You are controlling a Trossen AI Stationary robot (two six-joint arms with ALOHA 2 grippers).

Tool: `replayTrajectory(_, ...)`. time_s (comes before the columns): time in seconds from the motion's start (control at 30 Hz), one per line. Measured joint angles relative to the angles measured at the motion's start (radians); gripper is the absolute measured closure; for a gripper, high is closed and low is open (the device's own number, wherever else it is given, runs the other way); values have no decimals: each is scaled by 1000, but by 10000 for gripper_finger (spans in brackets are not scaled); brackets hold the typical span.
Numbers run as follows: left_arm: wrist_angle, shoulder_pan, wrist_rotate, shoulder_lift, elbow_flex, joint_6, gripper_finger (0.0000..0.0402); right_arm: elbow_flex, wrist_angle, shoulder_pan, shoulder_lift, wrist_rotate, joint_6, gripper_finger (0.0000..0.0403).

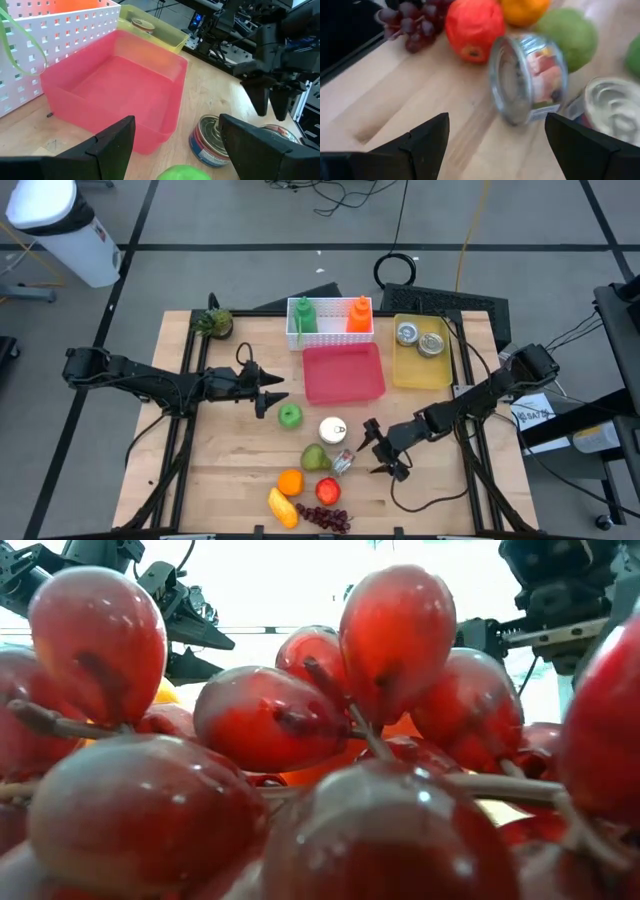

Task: Pick & Place Food Item
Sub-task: Put the green tuna can into the yellow bin

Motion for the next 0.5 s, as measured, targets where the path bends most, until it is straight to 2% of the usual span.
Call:
replayTrajectory(0.13,1,0,0,0,0,-2,100,0,85,-5,0,89,-55,94)
replayTrajectory(0.5,2,0,0,0,0,-5,100,1,171,-77,10,79,-126,94)
